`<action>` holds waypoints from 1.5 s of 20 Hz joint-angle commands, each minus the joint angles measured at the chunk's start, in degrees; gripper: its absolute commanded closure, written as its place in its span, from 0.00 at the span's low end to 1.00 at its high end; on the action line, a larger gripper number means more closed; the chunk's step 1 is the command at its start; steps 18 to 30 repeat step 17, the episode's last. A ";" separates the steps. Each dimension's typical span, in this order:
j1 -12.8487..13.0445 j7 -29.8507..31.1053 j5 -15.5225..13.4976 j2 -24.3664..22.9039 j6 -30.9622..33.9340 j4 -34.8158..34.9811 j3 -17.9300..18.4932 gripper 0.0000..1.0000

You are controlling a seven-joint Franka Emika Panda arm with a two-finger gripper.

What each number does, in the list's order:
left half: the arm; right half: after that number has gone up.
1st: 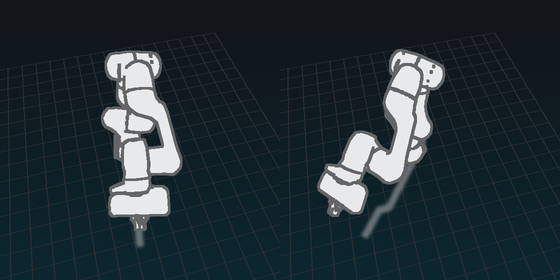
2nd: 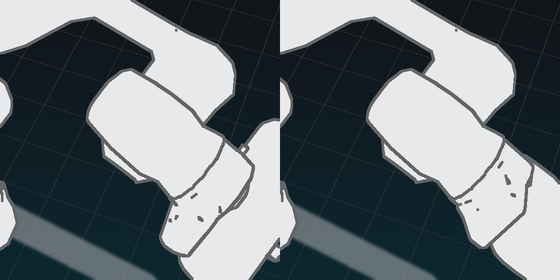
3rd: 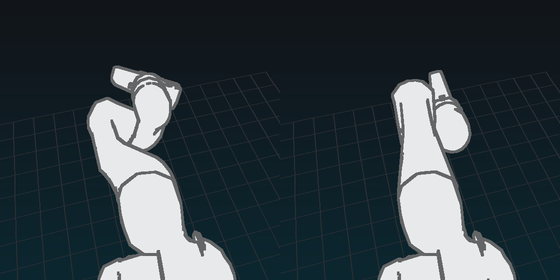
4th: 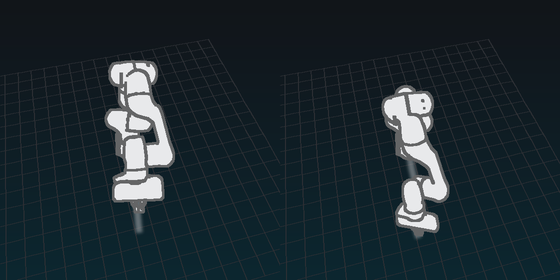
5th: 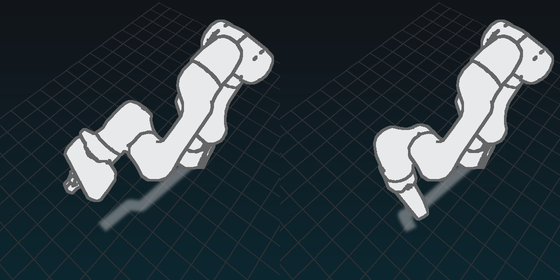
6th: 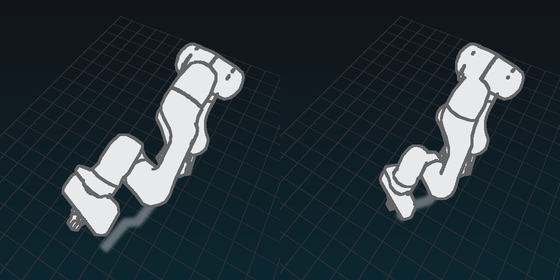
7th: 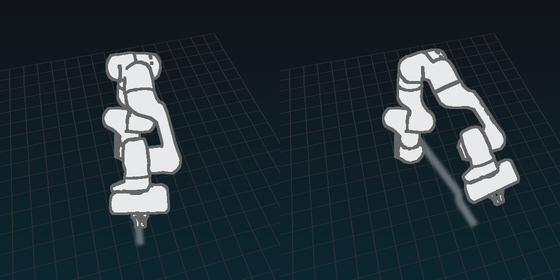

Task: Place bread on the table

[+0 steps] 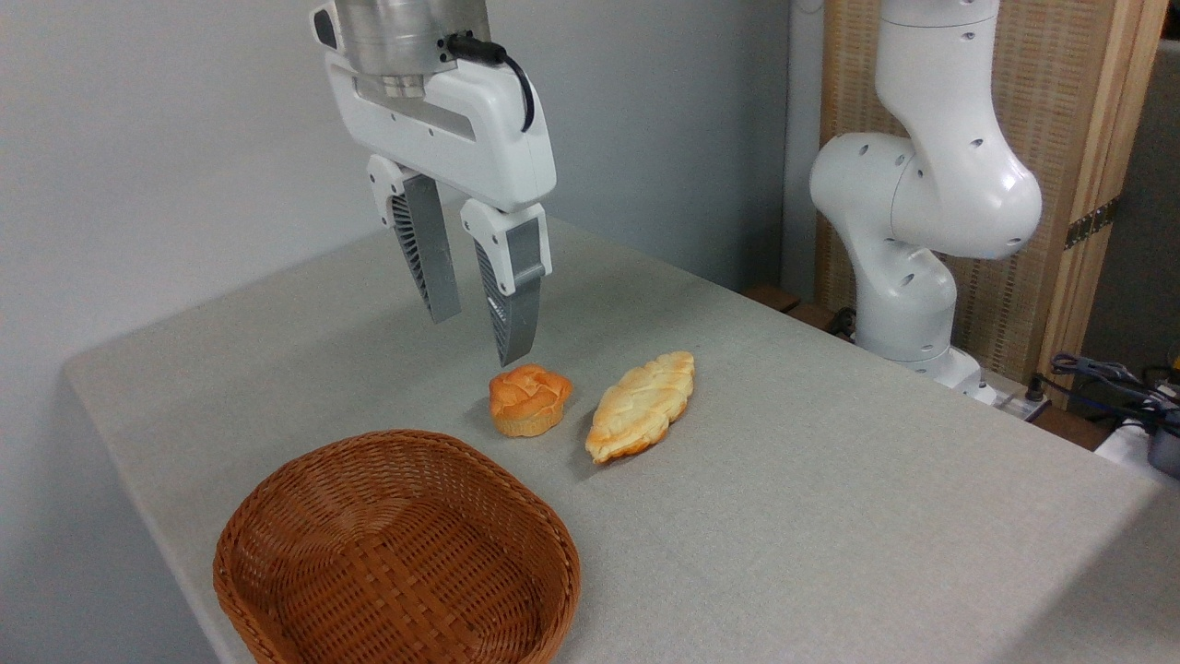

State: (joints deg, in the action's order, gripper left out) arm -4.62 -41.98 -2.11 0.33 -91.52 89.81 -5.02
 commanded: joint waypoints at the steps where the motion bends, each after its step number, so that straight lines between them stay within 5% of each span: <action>1: 2.84 -0.56 0.00 0.99 0.11 -1.66 3.33 0.00; 4: 6.37 -0.56 0.00 0.90 0.20 -1.66 7.04 0.00; 30: 7.17 -1.79 -0.53 0.99 0.11 -1.66 7.31 0.00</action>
